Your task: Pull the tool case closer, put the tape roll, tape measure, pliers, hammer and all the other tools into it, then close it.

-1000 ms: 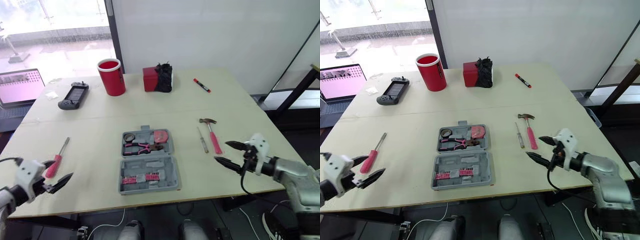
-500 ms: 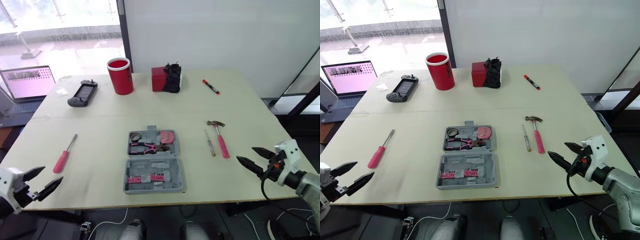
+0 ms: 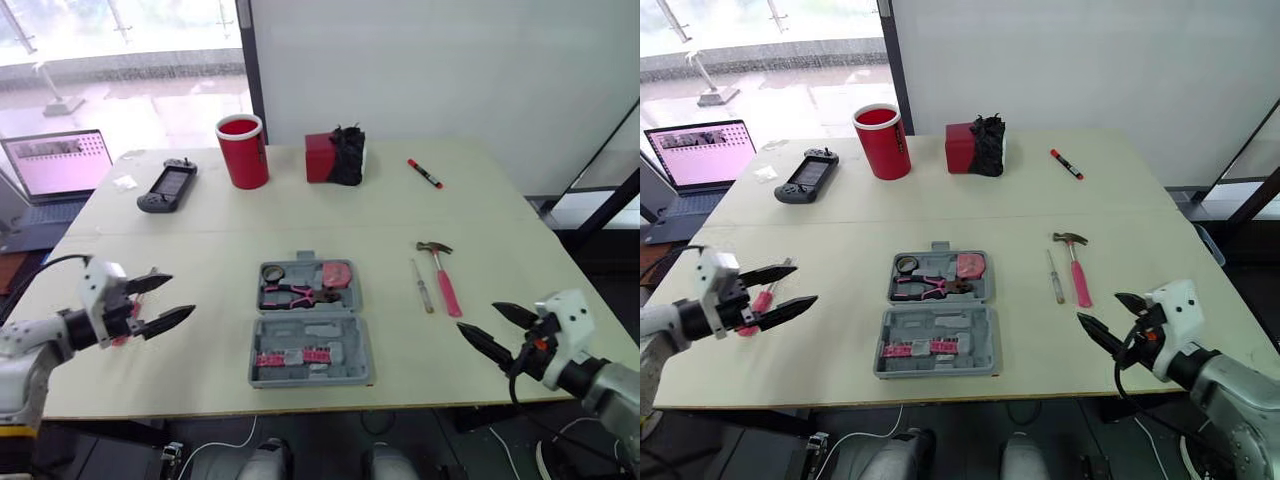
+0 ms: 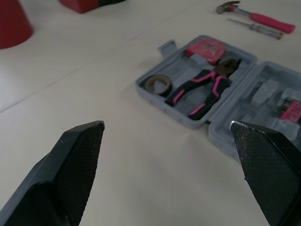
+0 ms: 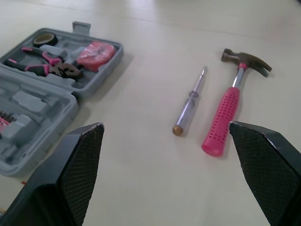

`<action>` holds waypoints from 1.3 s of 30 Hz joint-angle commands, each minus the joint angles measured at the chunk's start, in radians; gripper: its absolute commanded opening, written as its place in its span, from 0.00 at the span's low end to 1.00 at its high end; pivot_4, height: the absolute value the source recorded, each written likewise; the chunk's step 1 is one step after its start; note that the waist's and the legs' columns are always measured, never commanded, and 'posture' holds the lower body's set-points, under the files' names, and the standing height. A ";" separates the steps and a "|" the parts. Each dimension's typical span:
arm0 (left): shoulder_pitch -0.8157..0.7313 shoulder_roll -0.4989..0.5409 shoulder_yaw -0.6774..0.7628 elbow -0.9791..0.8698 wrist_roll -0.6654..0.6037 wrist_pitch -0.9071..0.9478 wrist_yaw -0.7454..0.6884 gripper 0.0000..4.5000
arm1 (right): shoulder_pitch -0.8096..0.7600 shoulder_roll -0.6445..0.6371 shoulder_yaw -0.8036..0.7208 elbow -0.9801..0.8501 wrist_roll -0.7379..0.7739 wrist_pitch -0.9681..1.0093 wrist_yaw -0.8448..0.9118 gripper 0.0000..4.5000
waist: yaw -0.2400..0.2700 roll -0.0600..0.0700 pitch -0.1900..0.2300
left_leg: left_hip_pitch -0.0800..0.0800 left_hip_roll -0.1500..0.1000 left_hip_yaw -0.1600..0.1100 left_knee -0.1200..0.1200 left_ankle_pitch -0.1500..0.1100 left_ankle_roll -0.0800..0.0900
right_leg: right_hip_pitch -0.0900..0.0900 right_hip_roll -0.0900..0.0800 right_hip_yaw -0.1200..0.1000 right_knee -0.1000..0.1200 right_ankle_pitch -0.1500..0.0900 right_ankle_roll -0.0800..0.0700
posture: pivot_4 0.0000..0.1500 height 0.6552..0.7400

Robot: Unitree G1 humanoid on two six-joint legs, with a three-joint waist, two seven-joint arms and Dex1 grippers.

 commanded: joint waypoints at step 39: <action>-0.093 -0.014 -0.193 -0.491 -0.003 0.275 0.178 1.00 | -0.954 0.144 0.488 1.054 -0.340 0.146 -0.182 0.88 | -0.007 0.000 0.003 | 0.000 -0.002 0.001 0.000 0.000 0.000 | -0.002 0.003 0.001 0.004 0.001 0.001 | 1.00 1.00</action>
